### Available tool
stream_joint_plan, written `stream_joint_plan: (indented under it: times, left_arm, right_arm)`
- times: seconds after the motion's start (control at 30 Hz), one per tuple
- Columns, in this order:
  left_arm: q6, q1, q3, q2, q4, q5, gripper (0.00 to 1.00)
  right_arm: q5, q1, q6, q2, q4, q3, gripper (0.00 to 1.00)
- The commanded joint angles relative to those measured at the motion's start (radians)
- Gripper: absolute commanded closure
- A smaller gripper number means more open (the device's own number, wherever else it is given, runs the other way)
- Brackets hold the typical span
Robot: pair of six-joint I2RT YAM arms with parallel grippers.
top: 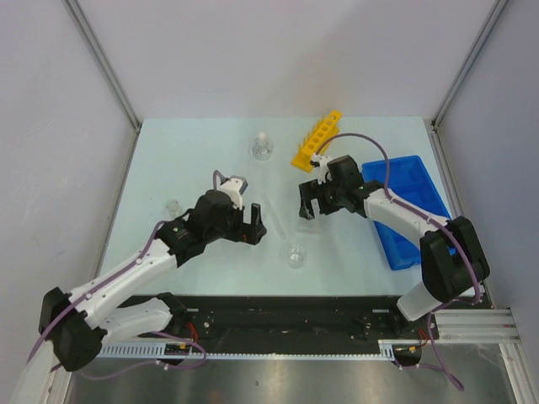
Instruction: Organize the chemistry lab equipment
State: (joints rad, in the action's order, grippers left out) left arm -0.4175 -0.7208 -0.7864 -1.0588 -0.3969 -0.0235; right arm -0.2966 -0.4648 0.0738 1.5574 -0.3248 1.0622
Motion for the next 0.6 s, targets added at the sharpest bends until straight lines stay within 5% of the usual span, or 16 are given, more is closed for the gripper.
stream_joint_plan:
  times: [0.0,0.23,0.57]
  left_arm:
    - [0.040,0.021,-0.040,0.112,-0.075,-0.081,0.00]
    - [0.034,0.037,-0.011,0.224,-0.115,-0.108,0.00]
    - [0.003,0.037,0.030,0.255,-0.109,-0.112,0.00]
  right_arm:
    - [0.286,-0.064,0.129,-0.020,0.062,-0.030,0.00]
    - [0.511,-0.144,0.227,0.049,0.119,-0.044,0.01]
    - [0.547,-0.155,0.317,0.116,0.178,-0.038,0.00]
